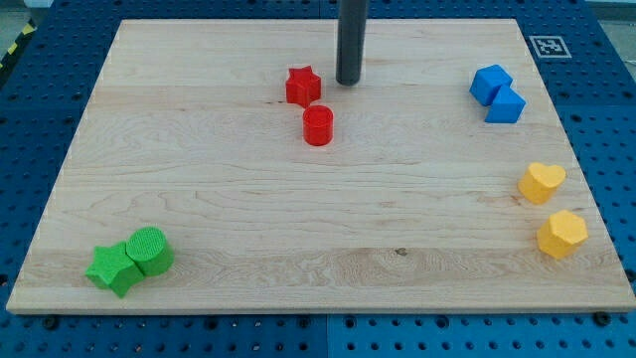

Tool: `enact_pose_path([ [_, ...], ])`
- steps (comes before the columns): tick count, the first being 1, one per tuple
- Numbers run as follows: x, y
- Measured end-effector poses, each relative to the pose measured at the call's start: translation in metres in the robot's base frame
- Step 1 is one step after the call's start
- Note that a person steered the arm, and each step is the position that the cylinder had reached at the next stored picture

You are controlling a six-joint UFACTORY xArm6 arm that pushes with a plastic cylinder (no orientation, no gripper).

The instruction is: Nudge the red star into the red circle

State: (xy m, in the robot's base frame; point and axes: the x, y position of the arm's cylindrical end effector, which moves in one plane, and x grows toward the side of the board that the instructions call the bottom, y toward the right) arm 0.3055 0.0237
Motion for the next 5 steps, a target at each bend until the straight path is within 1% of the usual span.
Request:
enact_pose_path([
  [1, -0.020, -0.055],
  [2, -0.018, -0.073],
  [4, 0.026, -0.067],
  [5, 0.040, -0.064],
])
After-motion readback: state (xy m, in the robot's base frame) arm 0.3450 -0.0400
